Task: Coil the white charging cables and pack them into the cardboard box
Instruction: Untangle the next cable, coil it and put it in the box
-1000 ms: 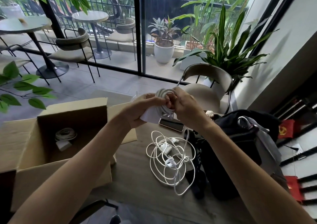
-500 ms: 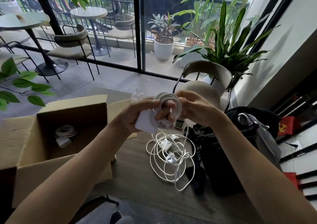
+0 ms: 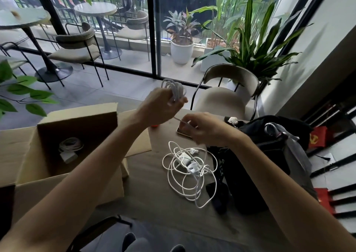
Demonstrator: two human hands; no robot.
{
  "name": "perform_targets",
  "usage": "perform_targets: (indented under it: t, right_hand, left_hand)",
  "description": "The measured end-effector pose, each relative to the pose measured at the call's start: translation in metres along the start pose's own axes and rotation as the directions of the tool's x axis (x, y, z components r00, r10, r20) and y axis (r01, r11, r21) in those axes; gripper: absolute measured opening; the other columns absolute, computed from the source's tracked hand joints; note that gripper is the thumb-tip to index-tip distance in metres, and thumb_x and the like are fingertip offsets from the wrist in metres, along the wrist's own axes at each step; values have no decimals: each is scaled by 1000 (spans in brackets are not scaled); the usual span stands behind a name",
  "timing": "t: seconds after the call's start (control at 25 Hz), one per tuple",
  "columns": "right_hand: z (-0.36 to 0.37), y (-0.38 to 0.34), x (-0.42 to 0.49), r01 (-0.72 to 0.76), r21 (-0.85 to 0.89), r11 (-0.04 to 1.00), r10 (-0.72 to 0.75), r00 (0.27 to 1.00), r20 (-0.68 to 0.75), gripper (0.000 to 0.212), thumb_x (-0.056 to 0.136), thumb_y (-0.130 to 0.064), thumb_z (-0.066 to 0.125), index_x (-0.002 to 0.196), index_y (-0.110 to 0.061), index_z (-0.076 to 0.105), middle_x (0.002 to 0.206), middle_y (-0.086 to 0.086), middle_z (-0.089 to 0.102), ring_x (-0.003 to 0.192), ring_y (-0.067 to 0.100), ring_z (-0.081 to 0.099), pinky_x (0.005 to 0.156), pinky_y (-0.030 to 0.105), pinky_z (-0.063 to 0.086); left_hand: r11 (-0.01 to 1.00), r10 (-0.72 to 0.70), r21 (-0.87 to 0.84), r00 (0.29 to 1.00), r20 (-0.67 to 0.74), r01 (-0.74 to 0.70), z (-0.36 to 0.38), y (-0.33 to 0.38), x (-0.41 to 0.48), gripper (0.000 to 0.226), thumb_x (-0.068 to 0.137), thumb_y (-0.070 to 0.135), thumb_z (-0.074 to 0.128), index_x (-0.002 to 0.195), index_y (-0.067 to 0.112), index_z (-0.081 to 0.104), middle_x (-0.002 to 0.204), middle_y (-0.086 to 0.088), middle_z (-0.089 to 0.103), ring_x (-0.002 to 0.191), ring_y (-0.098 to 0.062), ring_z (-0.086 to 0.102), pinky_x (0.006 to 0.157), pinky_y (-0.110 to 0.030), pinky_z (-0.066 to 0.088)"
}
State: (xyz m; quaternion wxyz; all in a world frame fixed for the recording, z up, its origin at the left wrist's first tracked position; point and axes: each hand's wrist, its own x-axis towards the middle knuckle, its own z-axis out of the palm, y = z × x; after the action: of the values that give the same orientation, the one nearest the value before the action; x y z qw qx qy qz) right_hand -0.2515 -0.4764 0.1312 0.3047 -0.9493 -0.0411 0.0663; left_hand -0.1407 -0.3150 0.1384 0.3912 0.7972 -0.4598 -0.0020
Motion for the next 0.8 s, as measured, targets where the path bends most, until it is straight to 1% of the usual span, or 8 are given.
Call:
perform_targets:
  t: [0.08,0.24,0.36,0.52,0.56,0.68,0.72,0.8]
  right_hand:
    - [-16,-2,0,98,-60,993,-105,987,-120,9,92,-24,67,88,-20,74,62,-8,62,51,6,53,53,21,40]
    - [-54,0,0,223,53,973,-191,917,-351,23,81,-36,79,82,-15,74,58,0,57,49,10,43,49,23,36]
    - [-66,-1,4,319,259,912,-151,847,-509,17,86,-27,74,85,-11,70,68,28,58,53,37,43,51,40,38]
    - [-40,-12,4,203,471,859,-32,938,-346,27,105,-11,43,89,-7,64,63,15,48,49,23,43,43,30,43]
    - [-33,-14,2,116,440,890,-9,971,-237,28,107,-11,39,93,-4,63,59,13,49,46,22,45,42,28,43]
    - [-30,-22,-5,-2,36,999,-1,998,66,17,103,-21,49,96,-16,63,53,-2,61,45,18,60,53,35,54]
    - [-34,-24,-9,16,-47,999,-9,989,148,15,102,-20,51,95,-19,64,53,-4,63,49,16,64,58,36,56]
    - [-41,-26,-15,29,-9,1000,-27,974,226,22,103,-13,48,95,-18,68,55,-5,60,52,13,62,58,34,54]
  left_hand:
    - [963,67,249,987,144,-102,2,0,-1,33,100,28,56,84,2,68,72,-9,64,66,-31,65,63,-45,53]
    - [932,-70,-285,880,469,225,-15,4,2,54,93,51,55,95,-3,65,87,-12,72,76,-30,70,67,-39,58]
    - [624,134,-700,835,534,347,-24,11,-10,46,86,51,66,95,6,66,85,-4,71,73,-17,69,64,-28,57]
    - [-131,100,-964,971,219,231,-19,30,-1,21,81,31,76,87,12,69,79,-5,68,76,-17,66,67,-28,53]
    - [-103,22,-983,988,153,154,-20,31,6,18,85,26,71,90,10,66,81,-5,66,80,-18,66,69,-29,53]
    - [773,-101,-632,994,-31,58,-17,29,14,16,97,18,59,98,3,66,87,-15,68,84,-32,68,71,-45,58]
    - [892,-10,-452,1000,15,16,-12,29,11,16,98,15,58,98,2,67,88,-18,68,83,-36,68,72,-50,58]
    - [853,6,-520,994,105,50,-7,32,1,16,98,17,59,99,4,69,85,-13,69,78,-29,68,70,-43,59]
